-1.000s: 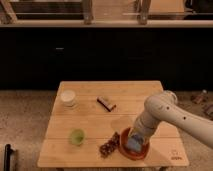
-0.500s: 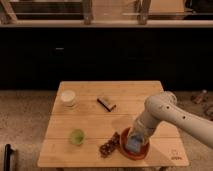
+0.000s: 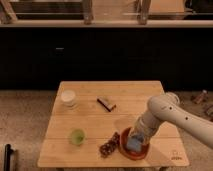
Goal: Place sponge in red bowl
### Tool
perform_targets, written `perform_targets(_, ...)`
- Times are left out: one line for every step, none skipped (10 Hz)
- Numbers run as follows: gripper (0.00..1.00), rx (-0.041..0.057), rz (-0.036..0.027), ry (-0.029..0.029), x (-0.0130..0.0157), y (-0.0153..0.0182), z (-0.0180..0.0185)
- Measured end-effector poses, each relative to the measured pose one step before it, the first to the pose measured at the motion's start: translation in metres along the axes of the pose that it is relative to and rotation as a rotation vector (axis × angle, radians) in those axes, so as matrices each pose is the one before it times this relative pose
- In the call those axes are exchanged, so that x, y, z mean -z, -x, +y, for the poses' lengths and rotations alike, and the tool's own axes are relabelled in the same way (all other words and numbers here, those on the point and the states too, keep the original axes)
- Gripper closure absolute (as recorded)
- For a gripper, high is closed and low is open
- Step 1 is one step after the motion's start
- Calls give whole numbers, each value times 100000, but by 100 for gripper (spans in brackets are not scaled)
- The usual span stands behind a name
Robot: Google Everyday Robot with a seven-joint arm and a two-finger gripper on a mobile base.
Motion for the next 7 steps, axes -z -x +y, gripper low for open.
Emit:
perform_targets(20,184,-180,-143,13,-65,-22)
perform_targets(20,337,-446,-93,-9,-33,-25)
perform_targets(20,203,-178,-159,14,-47,7)
perform_targets(20,57,-66,-121,60,-45,35)
perform_targets(20,180,19,-32,78,-48,41)
perform_targets(20,287,171,116,88,5,-5)
perform_targets(20,240,282,28,132,51,27)
